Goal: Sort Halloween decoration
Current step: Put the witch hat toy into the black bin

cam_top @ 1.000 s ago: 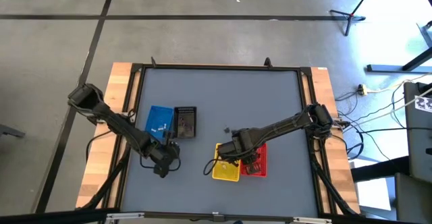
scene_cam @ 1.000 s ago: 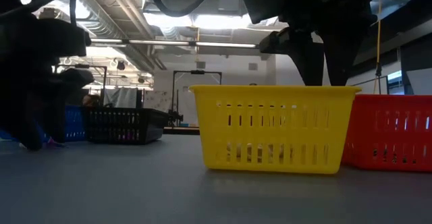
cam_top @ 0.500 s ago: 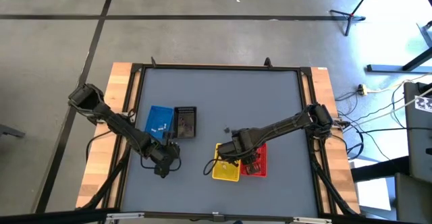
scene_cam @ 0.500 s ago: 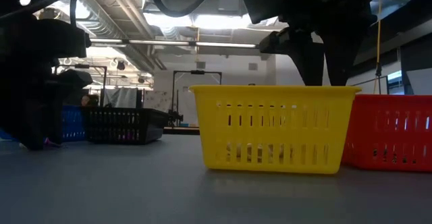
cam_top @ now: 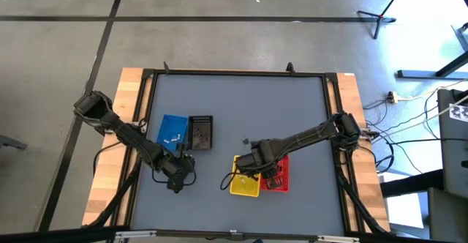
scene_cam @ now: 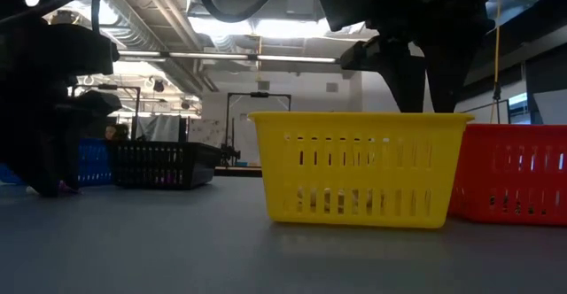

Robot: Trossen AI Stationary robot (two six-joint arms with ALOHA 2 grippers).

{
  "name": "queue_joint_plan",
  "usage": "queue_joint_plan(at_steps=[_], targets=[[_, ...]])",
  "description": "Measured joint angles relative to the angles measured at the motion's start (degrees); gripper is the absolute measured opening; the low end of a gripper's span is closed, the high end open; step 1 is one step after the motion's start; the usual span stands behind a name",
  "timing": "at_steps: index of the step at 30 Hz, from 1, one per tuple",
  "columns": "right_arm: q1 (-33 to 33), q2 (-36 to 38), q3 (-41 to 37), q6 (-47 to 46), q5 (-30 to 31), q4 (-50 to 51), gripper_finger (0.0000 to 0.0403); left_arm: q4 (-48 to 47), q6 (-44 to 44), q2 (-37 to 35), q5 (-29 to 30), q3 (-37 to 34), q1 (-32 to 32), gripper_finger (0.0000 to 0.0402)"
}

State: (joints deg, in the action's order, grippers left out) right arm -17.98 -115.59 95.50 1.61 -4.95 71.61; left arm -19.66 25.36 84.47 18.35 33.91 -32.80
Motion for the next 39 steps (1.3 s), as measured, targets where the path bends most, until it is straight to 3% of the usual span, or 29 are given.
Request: queue_joint_plan(at_steps=[13, 30, 39], targets=[[-0.01, 0.0, 0.0, 0.0, 0.0, 0.02, 0.0147, 0.98, 0.0, -0.83, -0.02, -0.22, 0.02, 0.004], [-0.01, 0.0, 0.0, 0.01, 0.0, 0.02, 0.0147, 14.34, -0.04, -1.11, 1.12, -0.22, 0.07, 0.004], [-0.01, 0.0, 0.0, 0.01, 0.0, 0.04, 0.0147, 21.71, -0.43, -1.18, 12.9, -0.15, 1.26, 0.004]])
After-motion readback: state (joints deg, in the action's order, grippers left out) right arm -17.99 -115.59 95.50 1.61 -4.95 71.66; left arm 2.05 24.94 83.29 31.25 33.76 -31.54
